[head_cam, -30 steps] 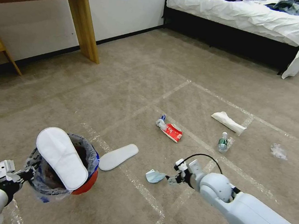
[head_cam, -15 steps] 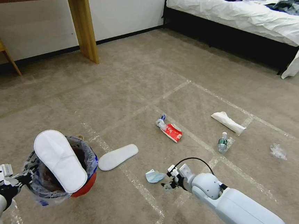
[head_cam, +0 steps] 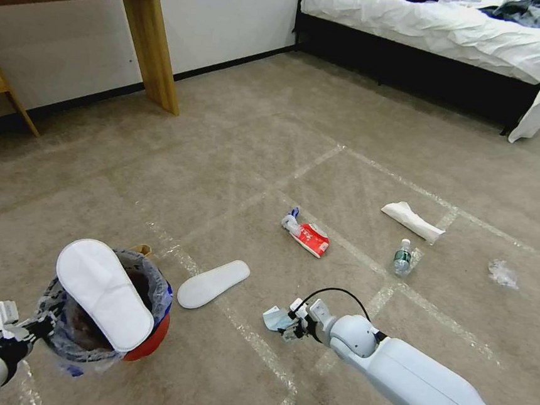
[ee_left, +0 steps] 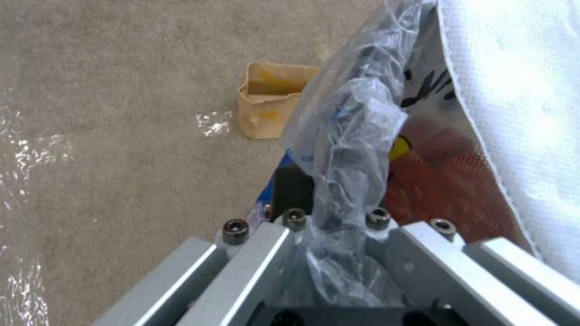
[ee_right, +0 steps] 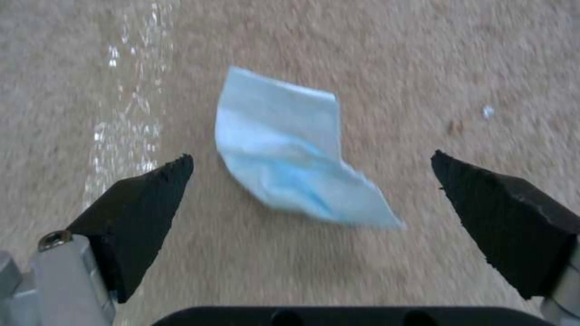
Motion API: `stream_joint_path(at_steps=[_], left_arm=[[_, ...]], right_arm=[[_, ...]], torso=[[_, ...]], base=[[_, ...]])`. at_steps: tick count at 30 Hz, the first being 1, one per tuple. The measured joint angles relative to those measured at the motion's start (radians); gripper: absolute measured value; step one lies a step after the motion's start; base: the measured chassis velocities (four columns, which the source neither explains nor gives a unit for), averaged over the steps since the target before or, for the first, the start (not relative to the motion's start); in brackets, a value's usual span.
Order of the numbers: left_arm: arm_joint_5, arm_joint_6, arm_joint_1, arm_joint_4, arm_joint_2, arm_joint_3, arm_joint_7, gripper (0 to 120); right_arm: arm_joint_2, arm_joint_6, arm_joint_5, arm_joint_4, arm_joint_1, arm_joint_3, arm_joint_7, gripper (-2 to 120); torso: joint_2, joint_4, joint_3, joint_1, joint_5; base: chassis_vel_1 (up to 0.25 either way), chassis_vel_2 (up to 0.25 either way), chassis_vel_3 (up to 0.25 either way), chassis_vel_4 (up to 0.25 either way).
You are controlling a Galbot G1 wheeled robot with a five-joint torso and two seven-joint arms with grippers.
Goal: Pick up the trash bin and place the garbage on the floor into it.
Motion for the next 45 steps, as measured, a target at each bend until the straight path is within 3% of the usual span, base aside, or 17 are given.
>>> stream_joint_path(at_steps=[10,20,26,28,32,34,45], left_arm=[[0.000,-0.002,-0.001,0.009,-0.002,0.002,0.000,1],[0.002,-0.004,0.001,0.017,-0.002,0.002,0.002,1],[0.003,-0.008,0.001,0.023,0.001,0.002,0.004,1],[0.004,-0.009,0.000,0.024,0.002,0.002,0.004,1],[0.006,-0.010,-0.001,0.026,0.001,0.003,0.004,1],[0.007,-0.010,-0.002,0.028,0.001,0.005,0.004,1],[0.010,-0.010,-0.010,0.037,0.002,0.010,0.004,1]], right_arm=[[0.085,0.101,-0.013,-0.124,0.009,-0.032,0.027,98],[0.137,0.136,-0.030,-0.189,0.017,-0.035,0.032,96],[0.143,0.147,-0.040,-0.202,0.015,-0.032,0.036,80],[0.145,0.155,-0.045,-0.209,0.014,-0.029,0.036,68],[0.145,0.159,-0.049,-0.212,0.011,-0.026,0.036,59],[0.143,0.163,-0.055,-0.213,0.007,-0.025,0.037,47],[0.119,0.176,-0.057,-0.204,-0.005,-0.016,0.040,10]], torso=[[0.000,0.0000,0.000,0.000,0.0001],[0.000,0.0000,0.000,0.000,0.0001],[0.000,0.0000,0.000,0.000,0.0000],[0.000,0.0000,0.000,0.000,0.0000],[0.000,0.0000,0.000,0.000,0.0000],[0.000,0.0000,0.000,0.000,0.0000],[0.000,0.0000,0.000,0.000,0.0001]], base=[[0.000,0.000,0.000,0.000],[0.000,0.000,0.000,0.000],[0.000,0.000,0.000,0.000],[0.000,0.000,0.000,0.000],[0.000,0.000,0.000,0.000],[0.000,0.000,0.000,0.000],[0.000,0.000,0.000,0.000]])
